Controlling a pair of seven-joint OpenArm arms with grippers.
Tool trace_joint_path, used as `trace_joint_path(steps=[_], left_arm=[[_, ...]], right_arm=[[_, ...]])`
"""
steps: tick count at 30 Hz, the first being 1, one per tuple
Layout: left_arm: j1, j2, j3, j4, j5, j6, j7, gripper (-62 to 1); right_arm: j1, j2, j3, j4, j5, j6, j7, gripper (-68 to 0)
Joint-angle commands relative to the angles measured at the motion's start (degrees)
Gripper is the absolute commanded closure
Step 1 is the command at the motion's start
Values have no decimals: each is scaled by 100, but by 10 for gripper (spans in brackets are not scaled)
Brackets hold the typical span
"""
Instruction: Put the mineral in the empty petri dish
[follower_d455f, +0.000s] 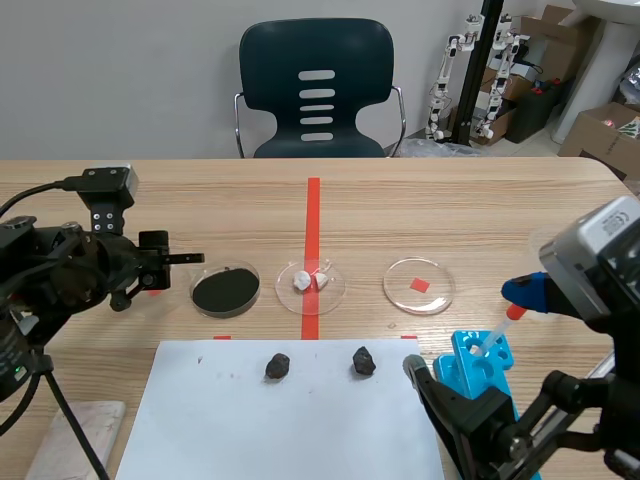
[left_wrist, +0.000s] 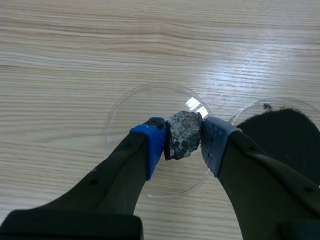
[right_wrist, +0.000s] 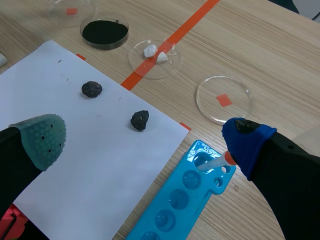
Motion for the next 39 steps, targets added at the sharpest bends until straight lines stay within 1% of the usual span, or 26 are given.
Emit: trace_joint_path(steps=[1,9,14,16,25,30,39], left_arm=[[-166,7,-7,13,33,50,-9,-156],[-560,55,-7,-597,74,70,98,-156],[-769,74,-7,-905,319,70,186,-156],[-820,74,-7,-988,337,70,216,-156],[-885,92,-7,-1156,378,70,396,-156],[-901,122,-7,-1272,461,72,369,-156],[-898,136,-7,-1272,466,92,284,-156]], right_arm=[[52,26,70,140,66,-2,81,-679],[52,26,70,140,66,-2,83,-679],[52,26,70,140,63,-2,83,-679],[52,26,70,140,63,-2,83,-679],[52,26,70,140,66,-2,83,-679],[52,26,70,140,66,-2,83,-679],[52,26,70,140,66,-2,83,-679]])
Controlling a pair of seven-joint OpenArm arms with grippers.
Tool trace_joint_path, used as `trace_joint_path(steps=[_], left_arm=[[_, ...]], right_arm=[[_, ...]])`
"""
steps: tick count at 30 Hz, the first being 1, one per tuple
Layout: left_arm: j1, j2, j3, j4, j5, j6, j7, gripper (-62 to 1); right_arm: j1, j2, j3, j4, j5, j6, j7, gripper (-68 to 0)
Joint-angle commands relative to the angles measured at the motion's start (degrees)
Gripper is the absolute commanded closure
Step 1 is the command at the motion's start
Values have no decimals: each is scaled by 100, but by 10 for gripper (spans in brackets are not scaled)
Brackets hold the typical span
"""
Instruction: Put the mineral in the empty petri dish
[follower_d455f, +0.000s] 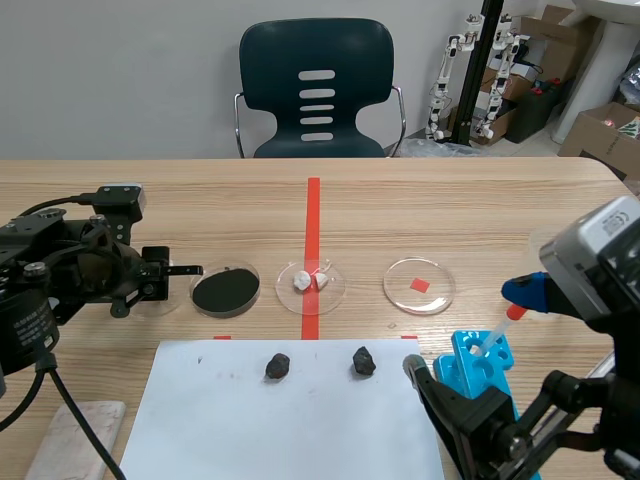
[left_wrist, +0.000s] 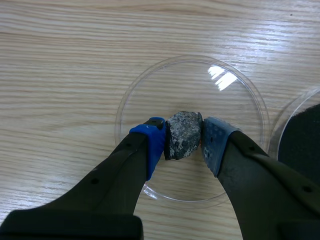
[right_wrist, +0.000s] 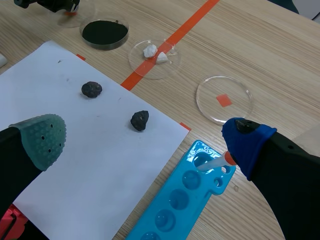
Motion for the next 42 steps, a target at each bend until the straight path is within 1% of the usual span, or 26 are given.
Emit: trace_joint_path(steps=[1,7,8,11,15,22,30,34,40,42], left_arm=[[-111,13,-7,85,9,4,-98,-157],[-111,13,-7,85,9,2,-111,-163],[-111,13,-7,85,9,2,-111,-176],[-111,13,-7,85,7,4,-109,-256],[-111,13,-7,85,7,4,-111,-308],[-111,13,-7,87,7,4,-175,-450],[-96,9,-7,92,4,4,-514,-550],[-61,9,-7,101,0,4,-699,-622],[94,-7,-22,120,-149,-17,-1172,-623],[164,-7,-22,173,-149,-22,-1331,-623]], right_arm=[[52,26,70,140,66,-2,83,-679],[52,26,70,140,66,-2,83,-679],[52,26,70,140,66,-2,83,-679],[52,26,70,140,66,-2,83,-679],[52,26,70,140,66,-2,83,-679],[52,26,70,140,66,-2,83,-679],[52,26,70,140,66,-2,83,-679],[52,26,70,140,66,-2,83,-679],[52,26,70,140,66,-2,83,-679],[52,26,70,140,66,-2,83,-679]])
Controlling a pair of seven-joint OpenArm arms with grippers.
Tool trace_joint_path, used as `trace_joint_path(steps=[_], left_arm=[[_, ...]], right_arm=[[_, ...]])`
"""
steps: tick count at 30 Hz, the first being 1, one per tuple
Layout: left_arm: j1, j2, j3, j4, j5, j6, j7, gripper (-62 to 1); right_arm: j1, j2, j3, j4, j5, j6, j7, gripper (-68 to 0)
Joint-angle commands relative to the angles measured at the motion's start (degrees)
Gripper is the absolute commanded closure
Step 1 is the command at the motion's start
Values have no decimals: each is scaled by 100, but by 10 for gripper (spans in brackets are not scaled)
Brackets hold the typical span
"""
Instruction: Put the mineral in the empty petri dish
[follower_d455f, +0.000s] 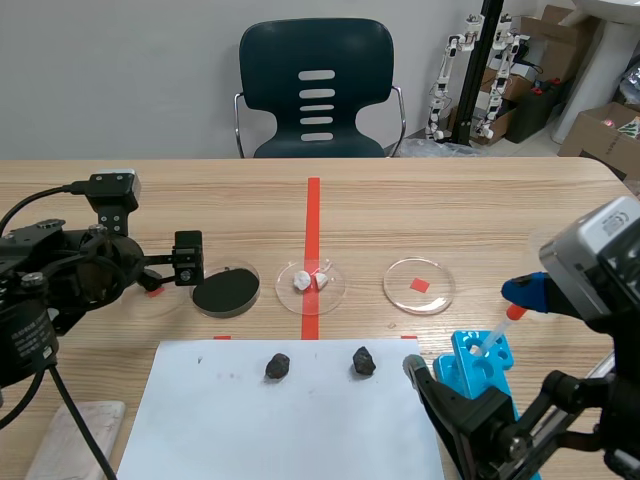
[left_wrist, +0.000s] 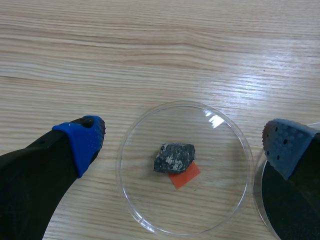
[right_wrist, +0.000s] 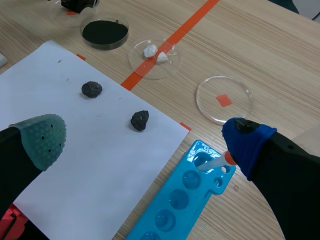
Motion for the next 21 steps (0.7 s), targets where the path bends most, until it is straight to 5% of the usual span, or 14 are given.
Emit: trace_joint_path(steps=[1,21], left_arm=[[42,-7,-22,219,-9,-15,-214,-623],[398,-4,-22,848,-9,-188,-717,-623]], right_arm=[[52,26,70,140,66,-2,83,-679],[52,26,70,140,66,-2,83,-679]])
